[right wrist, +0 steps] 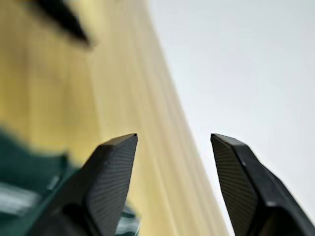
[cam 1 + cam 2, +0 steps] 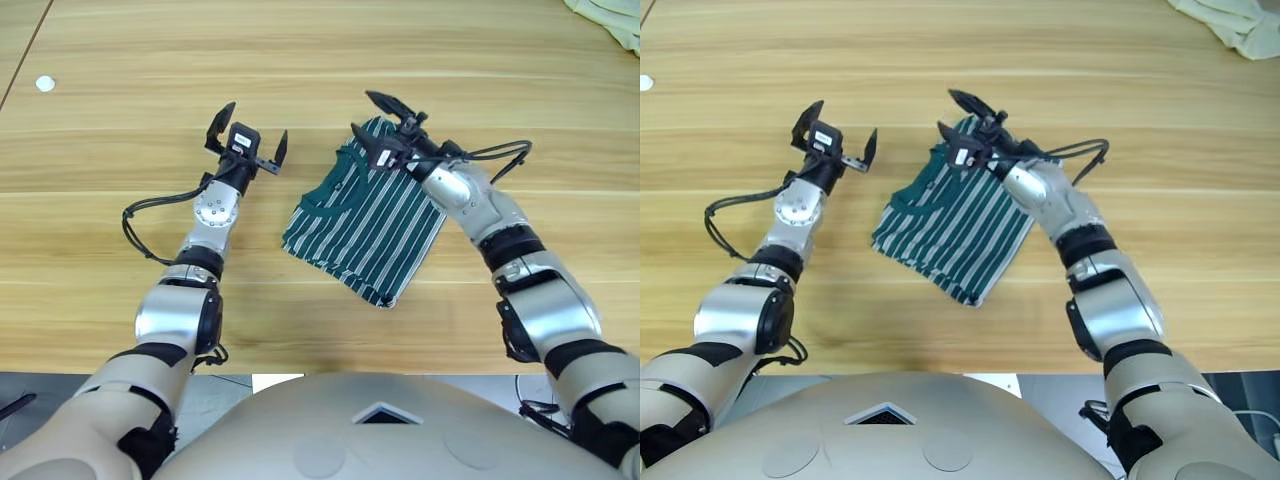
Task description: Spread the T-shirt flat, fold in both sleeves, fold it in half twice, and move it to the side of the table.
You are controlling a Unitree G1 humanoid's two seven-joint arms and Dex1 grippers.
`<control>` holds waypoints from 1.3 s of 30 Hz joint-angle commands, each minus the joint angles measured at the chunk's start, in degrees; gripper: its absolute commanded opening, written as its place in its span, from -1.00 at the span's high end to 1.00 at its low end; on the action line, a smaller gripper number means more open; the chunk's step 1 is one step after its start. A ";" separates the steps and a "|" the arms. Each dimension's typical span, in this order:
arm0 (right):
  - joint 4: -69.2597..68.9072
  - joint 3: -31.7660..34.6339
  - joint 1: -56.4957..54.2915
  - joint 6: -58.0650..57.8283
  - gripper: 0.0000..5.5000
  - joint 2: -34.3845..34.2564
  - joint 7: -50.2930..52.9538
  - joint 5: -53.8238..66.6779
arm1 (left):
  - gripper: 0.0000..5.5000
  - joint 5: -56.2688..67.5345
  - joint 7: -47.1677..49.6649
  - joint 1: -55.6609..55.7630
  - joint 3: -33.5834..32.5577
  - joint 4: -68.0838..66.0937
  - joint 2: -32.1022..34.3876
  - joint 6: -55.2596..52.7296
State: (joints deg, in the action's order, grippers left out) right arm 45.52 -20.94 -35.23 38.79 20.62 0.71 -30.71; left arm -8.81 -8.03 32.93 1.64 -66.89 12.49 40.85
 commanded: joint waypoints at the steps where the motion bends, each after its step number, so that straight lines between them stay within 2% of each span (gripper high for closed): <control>1: -1.75 4.89 3.02 2.70 0.00 3.42 1.36 4.56 | -0.96 0.15 -3.36 -1.19 1.07 3.22 0.44 5.53; 5: -16.63 10.40 15.21 3.65 0.00 10.08 -0.56 8.48 | -0.96 -3.88 -8.10 0.87 5.97 6.70 1.54 11.27; 8: -28.83 15.90 23.91 0.18 0.00 13.95 -2.00 10.43 | -0.96 -11.76 -11.50 6.13 13.61 4.49 1.33 13.12; 11: -34.72 18.24 26.75 -3.95 0.00 14.76 -3.47 10.39 | -0.96 -20.66 -8.82 10.80 20.23 1.09 1.95 10.83; 15: -38.29 19.95 28.38 -7.33 0.00 14.87 -4.40 9.65 | -0.96 -31.78 0.42 19.55 28.27 -3.87 0.35 3.23; 21: -38.01 19.51 28.71 -9.62 0.00 13.60 -4.84 8.85 | -0.96 -35.40 5.60 24.97 31.98 -9.64 -4.43 -4.89; 29: -36.84 18.17 29.25 -9.90 0.00 12.92 -4.63 6.82 | -0.96 -35.95 2.75 13.33 34.50 -11.05 0.17 -4.46; 39: -36.36 16.88 28.99 -10.43 0.00 12.50 -5.22 5.60 | -0.96 -29.01 2.08 -0.17 32.89 -6.75 7.62 1.53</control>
State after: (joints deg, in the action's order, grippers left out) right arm 8.80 -3.45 -5.98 28.82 32.79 -3.75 -24.21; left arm -34.73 -2.44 42.83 32.55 -71.51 17.06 44.16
